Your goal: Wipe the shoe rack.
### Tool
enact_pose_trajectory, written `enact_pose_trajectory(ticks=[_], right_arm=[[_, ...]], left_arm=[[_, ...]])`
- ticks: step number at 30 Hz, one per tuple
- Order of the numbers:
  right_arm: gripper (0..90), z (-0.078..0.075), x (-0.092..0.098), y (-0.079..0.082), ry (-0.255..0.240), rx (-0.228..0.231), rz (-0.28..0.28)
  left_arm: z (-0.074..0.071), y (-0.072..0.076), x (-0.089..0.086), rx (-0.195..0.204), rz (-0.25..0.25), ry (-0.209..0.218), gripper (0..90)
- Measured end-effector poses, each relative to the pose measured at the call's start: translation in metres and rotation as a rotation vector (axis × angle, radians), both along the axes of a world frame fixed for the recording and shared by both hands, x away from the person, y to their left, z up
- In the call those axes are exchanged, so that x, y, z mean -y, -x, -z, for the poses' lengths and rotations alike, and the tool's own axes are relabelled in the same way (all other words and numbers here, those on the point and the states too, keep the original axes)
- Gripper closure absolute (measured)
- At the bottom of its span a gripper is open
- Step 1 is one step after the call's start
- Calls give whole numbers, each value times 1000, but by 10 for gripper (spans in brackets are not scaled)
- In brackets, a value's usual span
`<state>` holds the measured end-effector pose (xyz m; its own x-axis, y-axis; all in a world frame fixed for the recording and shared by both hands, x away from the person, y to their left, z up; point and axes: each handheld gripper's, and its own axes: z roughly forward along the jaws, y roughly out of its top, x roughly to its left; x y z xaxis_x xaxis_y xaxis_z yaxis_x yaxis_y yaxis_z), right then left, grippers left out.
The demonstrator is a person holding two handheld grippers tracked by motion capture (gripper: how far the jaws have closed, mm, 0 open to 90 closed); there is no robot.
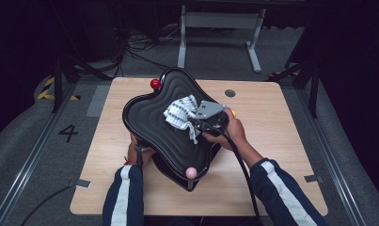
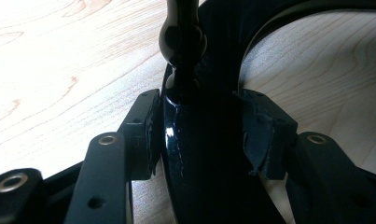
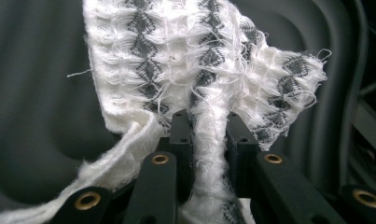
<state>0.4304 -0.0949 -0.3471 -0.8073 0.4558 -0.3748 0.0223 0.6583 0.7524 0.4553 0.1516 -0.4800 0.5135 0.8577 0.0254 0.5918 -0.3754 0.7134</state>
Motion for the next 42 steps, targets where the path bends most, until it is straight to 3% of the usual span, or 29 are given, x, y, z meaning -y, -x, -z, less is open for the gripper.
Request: enact_pose_trajectory(ticks=[7,11,15,23,25,42], right_arm=[[767,8,34,-27,-28,-52,142],[767,11,47,-34,-45,-74,186],[768,11,46,-34,-36,-62,177],[766,5,24,-21,-35,-32,48],[766,4,16,-16,-18,-11,33],[765,-15,-52,23,-31,0,-187]], left_arm=[[0,0,0,-2,1,1,505],[0,0,0,-2,2,1,505],[0,0,0,-1,1,1,505],[0,1,0,0,-4,-1,506],[0,2,2,9,-34,0,506],[1,3,3,23,-52,-4,507]])
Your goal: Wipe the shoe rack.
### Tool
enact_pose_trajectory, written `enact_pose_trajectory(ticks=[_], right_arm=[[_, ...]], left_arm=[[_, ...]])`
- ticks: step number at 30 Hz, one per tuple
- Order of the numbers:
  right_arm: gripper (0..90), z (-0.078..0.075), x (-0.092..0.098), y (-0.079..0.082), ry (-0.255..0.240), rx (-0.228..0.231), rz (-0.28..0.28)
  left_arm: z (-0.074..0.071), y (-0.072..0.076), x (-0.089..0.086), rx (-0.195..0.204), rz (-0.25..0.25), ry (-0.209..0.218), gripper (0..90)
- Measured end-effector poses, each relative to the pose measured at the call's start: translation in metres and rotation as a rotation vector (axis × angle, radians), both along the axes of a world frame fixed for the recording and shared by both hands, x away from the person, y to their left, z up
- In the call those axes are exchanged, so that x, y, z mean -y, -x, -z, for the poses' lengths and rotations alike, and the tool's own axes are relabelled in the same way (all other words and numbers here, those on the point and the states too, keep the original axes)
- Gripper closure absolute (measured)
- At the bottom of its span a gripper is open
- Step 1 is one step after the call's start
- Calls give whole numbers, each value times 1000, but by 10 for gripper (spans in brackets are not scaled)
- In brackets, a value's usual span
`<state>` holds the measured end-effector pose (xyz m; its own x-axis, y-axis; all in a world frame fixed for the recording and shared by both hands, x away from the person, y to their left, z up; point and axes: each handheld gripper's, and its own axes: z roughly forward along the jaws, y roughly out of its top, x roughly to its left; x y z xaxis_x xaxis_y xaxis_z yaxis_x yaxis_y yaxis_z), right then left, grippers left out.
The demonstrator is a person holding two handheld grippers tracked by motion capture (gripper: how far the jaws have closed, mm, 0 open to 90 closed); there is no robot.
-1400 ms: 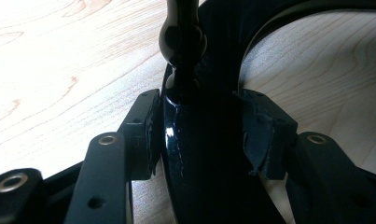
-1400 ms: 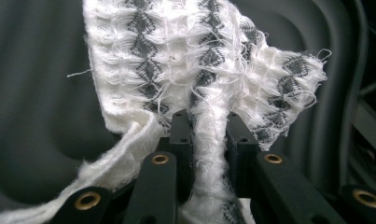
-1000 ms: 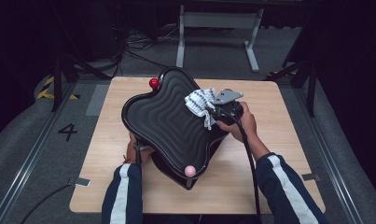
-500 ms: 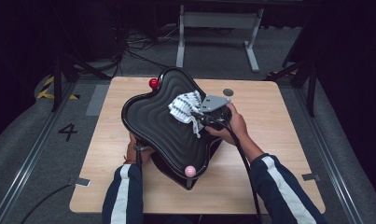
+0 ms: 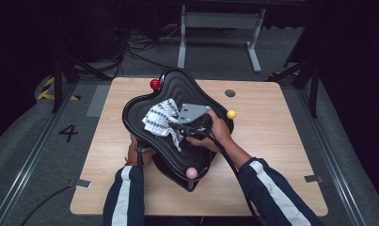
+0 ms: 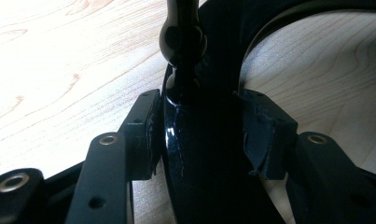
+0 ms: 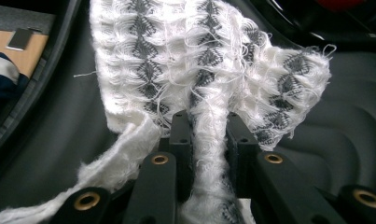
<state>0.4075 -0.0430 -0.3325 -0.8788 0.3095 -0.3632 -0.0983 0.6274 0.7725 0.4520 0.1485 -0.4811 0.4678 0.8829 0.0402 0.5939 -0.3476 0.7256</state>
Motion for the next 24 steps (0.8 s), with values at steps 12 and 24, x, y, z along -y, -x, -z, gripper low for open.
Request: enact_pose_trajectory(ticks=[12,24], right_arm=[[766,-4,2,-14,1,10,54],[766,-1,30,-51,-18,-22,216]], left_arm=[[0,0,0,0,-3,3,507],[-1,-1,-2,-19,18,10,507]])
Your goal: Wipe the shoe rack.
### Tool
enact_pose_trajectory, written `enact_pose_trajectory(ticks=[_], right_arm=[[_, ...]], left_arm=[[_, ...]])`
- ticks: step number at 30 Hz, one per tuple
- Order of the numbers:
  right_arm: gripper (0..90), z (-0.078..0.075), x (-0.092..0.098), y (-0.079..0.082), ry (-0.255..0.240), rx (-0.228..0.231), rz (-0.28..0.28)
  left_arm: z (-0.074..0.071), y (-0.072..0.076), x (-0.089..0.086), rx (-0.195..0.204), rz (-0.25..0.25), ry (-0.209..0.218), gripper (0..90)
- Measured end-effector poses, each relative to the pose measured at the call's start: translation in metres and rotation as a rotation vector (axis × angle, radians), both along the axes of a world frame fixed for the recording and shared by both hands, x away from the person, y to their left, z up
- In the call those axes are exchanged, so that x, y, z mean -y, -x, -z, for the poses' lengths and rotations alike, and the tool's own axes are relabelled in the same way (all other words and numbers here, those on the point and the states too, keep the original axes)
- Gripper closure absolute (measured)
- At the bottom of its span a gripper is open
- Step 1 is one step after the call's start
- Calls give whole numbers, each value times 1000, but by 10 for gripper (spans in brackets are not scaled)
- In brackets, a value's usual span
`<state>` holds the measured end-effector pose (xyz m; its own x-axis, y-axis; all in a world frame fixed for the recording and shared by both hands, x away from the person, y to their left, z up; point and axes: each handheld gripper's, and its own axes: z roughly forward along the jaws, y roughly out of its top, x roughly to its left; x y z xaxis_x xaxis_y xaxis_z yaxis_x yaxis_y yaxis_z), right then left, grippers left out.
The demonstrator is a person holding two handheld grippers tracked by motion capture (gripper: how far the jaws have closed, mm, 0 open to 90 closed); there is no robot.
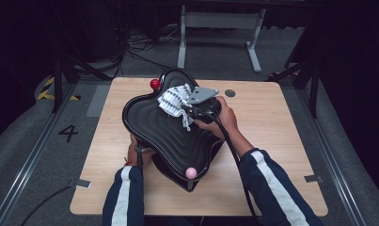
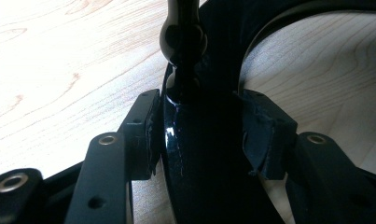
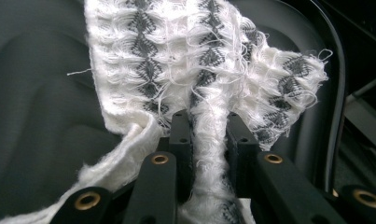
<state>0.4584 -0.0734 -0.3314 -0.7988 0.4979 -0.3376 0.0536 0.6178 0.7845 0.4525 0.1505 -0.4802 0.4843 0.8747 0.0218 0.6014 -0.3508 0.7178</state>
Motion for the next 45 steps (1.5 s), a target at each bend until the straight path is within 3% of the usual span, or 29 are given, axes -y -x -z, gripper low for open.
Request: enact_pose_trajectory(ticks=[4,6,11,15,18,25,30,34,35,37,41,43,45], right_arm=[[765,3,10,-8,17,13,58],[765,5,18,-14,-15,-15,78],[763,12,35,-22,-15,-22,130],[764,13,40,-24,-43,-42,131],[765,12,39,-23,-35,-38,121],[763,5,14,-6,-27,-4,9],[764,-2,-17,18,-17,30,-110],[764,-5,-38,34,-11,45,-175],[765,-7,-44,37,-8,50,-187],[764,-10,-53,42,-15,48,-211],[762,-13,-71,52,-15,62,-241],[758,-14,-78,56,-35,40,-273],[764,-14,-85,63,-20,65,-285]], left_arm=[[0,-1,-1,-4,23,-6,506],[0,-1,-1,-5,25,-5,505],[0,-1,-1,-4,25,-6,505],[0,-1,-1,-4,26,-7,504],[0,-1,-1,-4,25,-7,505],[0,0,-1,-3,26,-7,504],[0,0,-1,-3,23,-8,505],[0,0,-1,-2,22,-7,505],[0,1,0,-1,-1,-1,505],[0,0,0,1,19,-9,506],[1,1,1,18,-18,-5,506],[1,1,1,18,-18,-5,507],[1,1,1,15,-15,-5,507]])
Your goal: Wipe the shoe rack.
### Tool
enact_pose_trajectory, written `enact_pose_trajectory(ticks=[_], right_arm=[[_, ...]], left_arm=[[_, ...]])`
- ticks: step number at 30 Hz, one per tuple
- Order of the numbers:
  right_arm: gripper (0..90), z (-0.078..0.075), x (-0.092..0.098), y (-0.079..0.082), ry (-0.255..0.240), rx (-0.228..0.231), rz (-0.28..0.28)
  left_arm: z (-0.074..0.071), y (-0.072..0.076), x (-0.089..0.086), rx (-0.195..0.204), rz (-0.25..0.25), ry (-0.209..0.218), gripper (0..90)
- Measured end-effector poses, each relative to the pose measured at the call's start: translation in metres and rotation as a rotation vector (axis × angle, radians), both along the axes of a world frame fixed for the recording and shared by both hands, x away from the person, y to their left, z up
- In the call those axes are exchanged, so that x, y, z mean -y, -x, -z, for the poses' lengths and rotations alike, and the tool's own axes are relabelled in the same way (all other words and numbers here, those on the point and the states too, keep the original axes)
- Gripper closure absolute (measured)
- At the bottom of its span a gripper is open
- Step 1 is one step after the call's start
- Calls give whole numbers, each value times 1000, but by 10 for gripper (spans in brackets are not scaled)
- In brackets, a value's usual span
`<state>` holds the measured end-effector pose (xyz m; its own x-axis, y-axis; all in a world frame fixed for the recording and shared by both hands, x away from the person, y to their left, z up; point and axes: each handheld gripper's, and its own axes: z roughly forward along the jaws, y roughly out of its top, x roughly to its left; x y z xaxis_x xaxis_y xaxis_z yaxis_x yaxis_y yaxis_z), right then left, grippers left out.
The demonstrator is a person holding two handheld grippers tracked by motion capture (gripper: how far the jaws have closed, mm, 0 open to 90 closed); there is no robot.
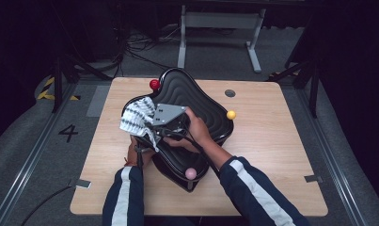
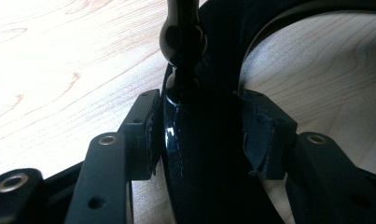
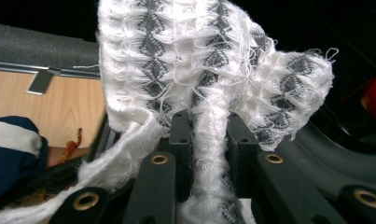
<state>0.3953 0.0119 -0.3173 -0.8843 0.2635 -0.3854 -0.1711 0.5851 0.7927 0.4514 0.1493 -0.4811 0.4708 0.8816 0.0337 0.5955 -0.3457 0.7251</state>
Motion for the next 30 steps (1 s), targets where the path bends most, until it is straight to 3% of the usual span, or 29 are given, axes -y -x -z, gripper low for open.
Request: enact_pose_trajectory(ticks=[3,8,9,11,13,16,25,30], right_arm=[[767,1,-3,7,15,20,-36],[768,1,5,4,37,13,-35],[768,1,8,2,51,28,-20],[768,1,14,-6,38,4,3],[769,1,17,-10,40,9,25],[767,2,28,-25,1,-42,60],[766,-1,51,-64,1,-56,193],[764,-1,57,-75,-6,-55,250]], left_arm=[[0,0,0,0,-1,1,508],[0,0,0,-1,2,0,508],[0,0,0,0,1,0,508],[0,0,0,0,1,1,508],[0,0,0,1,0,0,508],[0,0,0,0,1,0,508],[0,0,0,1,0,0,508],[0,0,0,-1,2,0,508]])
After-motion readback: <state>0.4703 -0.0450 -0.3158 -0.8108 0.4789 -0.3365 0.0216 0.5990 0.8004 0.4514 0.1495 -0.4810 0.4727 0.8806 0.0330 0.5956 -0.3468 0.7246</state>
